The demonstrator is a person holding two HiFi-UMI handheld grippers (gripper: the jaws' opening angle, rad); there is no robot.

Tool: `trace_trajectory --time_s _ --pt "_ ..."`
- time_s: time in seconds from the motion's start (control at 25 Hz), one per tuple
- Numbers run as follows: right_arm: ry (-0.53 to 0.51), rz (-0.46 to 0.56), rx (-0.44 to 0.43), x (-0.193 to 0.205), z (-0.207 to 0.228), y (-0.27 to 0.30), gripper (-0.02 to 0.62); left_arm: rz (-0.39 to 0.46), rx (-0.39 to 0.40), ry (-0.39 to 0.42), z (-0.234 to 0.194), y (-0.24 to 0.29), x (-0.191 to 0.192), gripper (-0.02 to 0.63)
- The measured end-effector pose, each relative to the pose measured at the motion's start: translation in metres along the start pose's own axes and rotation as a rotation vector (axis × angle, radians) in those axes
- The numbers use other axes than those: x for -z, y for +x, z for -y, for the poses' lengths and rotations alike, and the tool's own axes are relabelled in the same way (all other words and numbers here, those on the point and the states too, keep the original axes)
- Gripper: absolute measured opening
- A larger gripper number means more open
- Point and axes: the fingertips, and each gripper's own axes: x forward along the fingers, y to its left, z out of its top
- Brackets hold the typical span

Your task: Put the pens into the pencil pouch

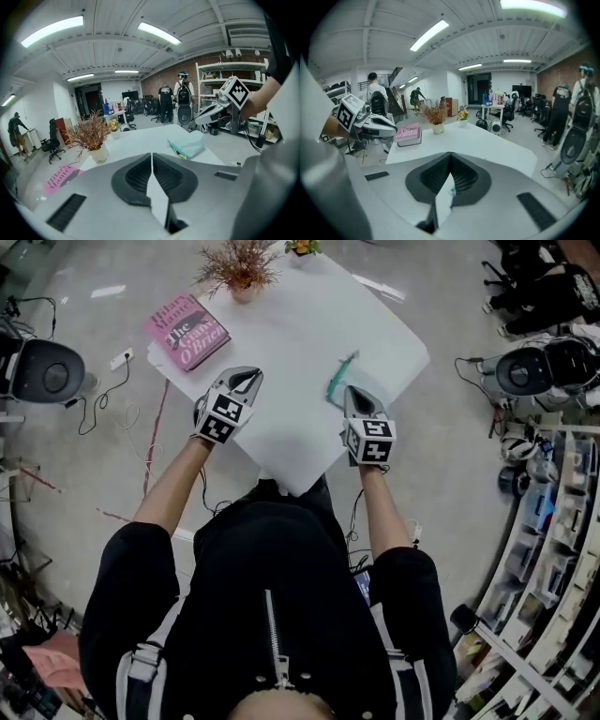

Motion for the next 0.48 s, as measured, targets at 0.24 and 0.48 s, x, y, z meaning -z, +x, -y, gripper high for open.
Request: trace_trajectory --time_s 0.24,0.48 --pt "-0.007 0.151 0.009 -0.055 -0.020 -0.035 0.009 0.091 -0.021 0.004 -0.001 -0.020 -0.035 0.031" --pt "-0.040 0.265 0.022 -0.098 -0.030 -0.071 0.009 0.194 -0.043 -0.040 -0.002 -0.044 -0.071 0.031"
